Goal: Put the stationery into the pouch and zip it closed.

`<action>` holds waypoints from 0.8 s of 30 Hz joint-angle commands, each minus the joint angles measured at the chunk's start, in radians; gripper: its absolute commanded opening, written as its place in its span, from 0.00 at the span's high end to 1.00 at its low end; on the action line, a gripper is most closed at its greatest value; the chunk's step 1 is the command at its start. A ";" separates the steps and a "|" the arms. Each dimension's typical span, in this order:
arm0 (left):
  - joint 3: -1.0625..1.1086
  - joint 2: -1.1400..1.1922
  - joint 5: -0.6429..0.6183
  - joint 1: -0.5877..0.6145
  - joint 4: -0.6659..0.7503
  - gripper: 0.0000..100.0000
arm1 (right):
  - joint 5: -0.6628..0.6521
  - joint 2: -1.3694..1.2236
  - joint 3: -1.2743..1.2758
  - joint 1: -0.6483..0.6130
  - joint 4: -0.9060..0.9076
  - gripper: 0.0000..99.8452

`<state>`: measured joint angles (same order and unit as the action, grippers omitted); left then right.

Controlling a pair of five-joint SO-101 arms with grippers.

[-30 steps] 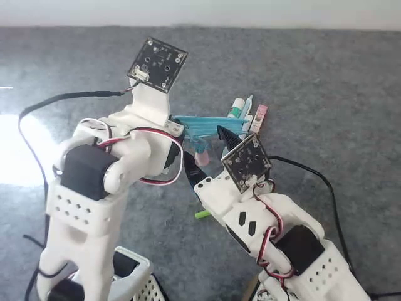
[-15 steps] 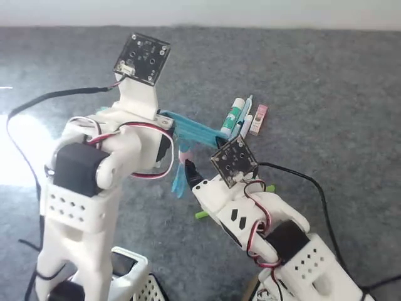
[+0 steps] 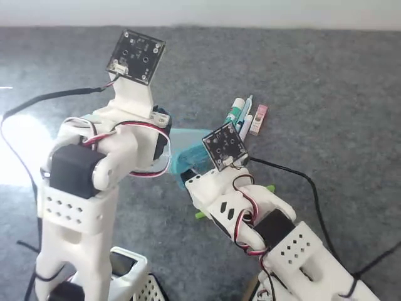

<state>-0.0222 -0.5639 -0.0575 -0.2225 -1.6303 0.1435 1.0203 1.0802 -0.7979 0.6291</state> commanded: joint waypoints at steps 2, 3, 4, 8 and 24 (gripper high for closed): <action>-0.039 -0.002 -0.003 0.008 0.028 0.99 | 0.014 -0.001 -0.055 -0.004 -0.005 0.73; -0.039 -0.002 0.002 0.008 0.028 0.99 | 0.012 -0.001 -0.051 -0.004 -0.002 0.74; -0.038 -0.002 0.020 0.008 0.021 0.99 | -0.002 -0.001 -0.041 -0.004 -0.007 0.74; 0.008 -0.009 0.106 0.032 -0.051 0.99 | -0.066 -0.001 -0.037 -0.027 -0.008 0.74; 0.170 -0.218 0.324 0.261 -0.126 0.78 | -0.110 -0.400 -0.330 -0.081 -0.061 0.83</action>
<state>0.1097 -0.7311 0.2079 -0.0092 -1.7238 0.0453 0.6705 0.8608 -0.8746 0.5907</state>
